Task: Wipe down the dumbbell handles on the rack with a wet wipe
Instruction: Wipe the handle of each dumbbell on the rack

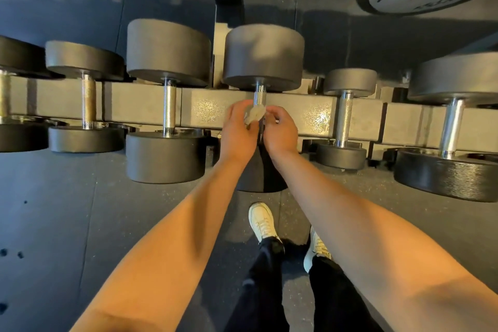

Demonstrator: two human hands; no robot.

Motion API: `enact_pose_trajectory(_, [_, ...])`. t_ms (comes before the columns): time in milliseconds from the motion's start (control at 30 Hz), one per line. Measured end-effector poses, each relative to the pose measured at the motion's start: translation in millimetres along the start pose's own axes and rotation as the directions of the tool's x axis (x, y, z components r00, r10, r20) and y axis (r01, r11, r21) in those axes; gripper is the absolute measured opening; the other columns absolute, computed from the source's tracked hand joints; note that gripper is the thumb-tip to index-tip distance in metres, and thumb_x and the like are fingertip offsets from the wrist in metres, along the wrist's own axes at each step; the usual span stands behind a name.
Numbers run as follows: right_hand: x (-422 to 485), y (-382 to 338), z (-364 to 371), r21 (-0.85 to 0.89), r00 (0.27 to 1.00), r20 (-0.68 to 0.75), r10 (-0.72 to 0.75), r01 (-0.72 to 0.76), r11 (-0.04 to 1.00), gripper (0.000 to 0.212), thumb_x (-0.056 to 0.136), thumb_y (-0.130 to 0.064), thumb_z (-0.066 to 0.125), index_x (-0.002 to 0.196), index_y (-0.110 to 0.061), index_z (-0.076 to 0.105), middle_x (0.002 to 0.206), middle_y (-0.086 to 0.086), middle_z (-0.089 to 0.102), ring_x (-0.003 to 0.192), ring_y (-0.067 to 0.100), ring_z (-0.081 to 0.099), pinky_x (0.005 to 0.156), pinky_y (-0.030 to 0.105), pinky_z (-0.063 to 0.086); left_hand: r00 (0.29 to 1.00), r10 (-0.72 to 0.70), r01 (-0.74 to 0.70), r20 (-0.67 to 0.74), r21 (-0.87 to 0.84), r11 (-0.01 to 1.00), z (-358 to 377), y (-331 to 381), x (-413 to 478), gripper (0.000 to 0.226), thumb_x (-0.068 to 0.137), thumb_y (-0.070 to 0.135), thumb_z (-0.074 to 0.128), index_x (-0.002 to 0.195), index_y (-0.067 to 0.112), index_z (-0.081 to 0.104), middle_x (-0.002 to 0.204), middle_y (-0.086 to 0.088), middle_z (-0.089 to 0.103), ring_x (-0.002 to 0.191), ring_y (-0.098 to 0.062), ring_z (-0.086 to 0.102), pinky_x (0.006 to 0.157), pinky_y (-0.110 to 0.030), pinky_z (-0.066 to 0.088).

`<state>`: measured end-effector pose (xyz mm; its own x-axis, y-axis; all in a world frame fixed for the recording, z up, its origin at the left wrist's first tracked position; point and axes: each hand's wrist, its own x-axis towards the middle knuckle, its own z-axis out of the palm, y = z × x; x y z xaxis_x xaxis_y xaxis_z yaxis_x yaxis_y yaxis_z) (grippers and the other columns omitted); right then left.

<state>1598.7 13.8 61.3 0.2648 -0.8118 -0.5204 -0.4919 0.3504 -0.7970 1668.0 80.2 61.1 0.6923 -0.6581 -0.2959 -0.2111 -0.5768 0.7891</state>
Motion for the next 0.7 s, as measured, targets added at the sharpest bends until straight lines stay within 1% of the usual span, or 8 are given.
enact_pose_trajectory(133, [13, -2, 8, -0.068, 0.998, -0.015, 0.068, -0.069, 0.995, 0.025, 0.104, -0.025, 0.043, 0.116, -0.033, 0.064, 0.091, -0.016, 0.059, 0.084, 0.005, 0.06, 0.079, 0.028, 0.049, 0.976, -0.209, 0.2, -0.062, -0.128, 0.971, 4, 3, 37, 0.03, 0.091, 0.014, 0.069, 0.117, 0.023, 0.057, 0.119, -0.001, 0.056, 0.107, -0.017, 0.059, 0.093, -0.034, 0.055])
enact_pose_trajectory(200, [14, -2, 8, -0.138, 0.997, -0.031, 0.071, -0.075, 0.988, 0.028, 0.103, -0.028, 0.042, 0.121, -0.037, 0.062, 0.094, -0.013, 0.059, 0.088, 0.013, 0.061, 0.081, 0.031, 0.05, 0.973, -0.213, 0.199, -0.092, -0.144, 0.969, 6, 8, 50, 0.016, 0.093, 0.014, 0.065, 0.098, 0.028, 0.059, 0.1, 0.008, 0.06, 0.098, -0.015, 0.062, 0.085, -0.028, 0.055])
enact_pose_trajectory(267, [13, -2, 7, -0.208, 0.998, -0.035, 0.046, -0.052, 0.977, 0.031, 0.104, -0.028, 0.041, 0.127, -0.036, 0.06, 0.096, -0.012, 0.056, 0.088, 0.014, 0.058, 0.081, 0.03, 0.046, 0.965, -0.242, 0.216, -0.105, -0.209, 0.954, 10, 13, 61, 0.016, 0.094, 0.016, 0.061, 0.091, 0.032, 0.061, 0.092, 0.011, 0.064, 0.089, -0.01, 0.064, 0.081, -0.028, 0.056])
enact_pose_trajectory(333, [13, 0, 8, -0.226, 0.999, -0.037, 0.029, -0.037, 0.973, 0.032, 0.104, -0.028, 0.041, 0.13, -0.036, 0.058, 0.097, -0.009, 0.06, 0.091, 0.017, 0.062, 0.083, 0.034, 0.051, 0.955, -0.276, 0.24, -0.109, -0.262, 0.935, 14, 17, 67, 0.021, 0.094, 0.014, 0.06, 0.083, 0.032, 0.063, 0.083, 0.012, 0.066, 0.075, -0.002, 0.062, 0.073, -0.025, 0.054])
enact_pose_trajectory(400, [15, 1, 10, -0.227, 0.998, -0.046, 0.04, -0.05, 0.973, 0.034, 0.104, -0.029, 0.04, 0.133, -0.037, 0.056, 0.105, -0.006, 0.067, 0.095, 0.02, 0.065, 0.086, 0.039, 0.055, 0.953, -0.281, 0.255, -0.111, -0.206, 0.945, 19, 16, 70, 0.014, 0.094, 0.018, 0.061, 0.091, 0.027, 0.072, 0.084, 0.012, 0.068, 0.074, 0.002, 0.061, 0.078, -0.023, 0.053])
enact_pose_trajectory(467, [15, 1, 11, -0.235, 0.996, -0.053, 0.067, -0.078, 0.969, 0.036, 0.104, -0.029, 0.04, 0.136, -0.037, 0.055, 0.114, -0.003, 0.069, 0.099, 0.022, 0.066, 0.088, 0.039, 0.054, 0.965, -0.241, 0.231, -0.108, -0.099, 0.968, 20, 14, 67, 0.018, 0.096, 0.023, 0.063, 0.109, 0.022, 0.075, 0.102, 0.009, 0.072, 0.092, -0.004, 0.066, 0.088, -0.019, 0.05])
enact_pose_trajectory(533, [14, -1, 10, -0.239, 0.994, -0.055, 0.091, -0.101, 0.966, 0.037, 0.104, -0.029, 0.041, 0.137, -0.036, 0.054, 0.118, -0.002, 0.069, 0.103, 0.023, 0.065, 0.086, 0.033, 0.05, 0.98, -0.185, 0.184, -0.072, -0.011, 0.983, 18, 12, 60, 0.023, 0.097, 0.019, 0.062, 0.117, 0.018, 0.073, 0.114, 0.003, 0.073, 0.104, -0.011, 0.066, 0.092, -0.022, 0.05])
enact_pose_trajectory(700, [10, -5, 9, -0.279, 0.996, -0.033, 0.086, -0.092, 0.956, 0.034, 0.1, -0.026, 0.041, 0.125, -0.04, 0.06, 0.106, -0.004, 0.071, 0.093, 0.022, 0.065, 0.081, 0.036, 0.054, 0.967, -0.251, 0.247, 0.043, 0.083, 0.965, 10, 2, 46, 0.023, 0.094, 0.014, 0.066, 0.117, 0.013, 0.069, 0.115, -0.001, 0.07, 0.102, -0.013, 0.065, 0.082, -0.021, 0.05])
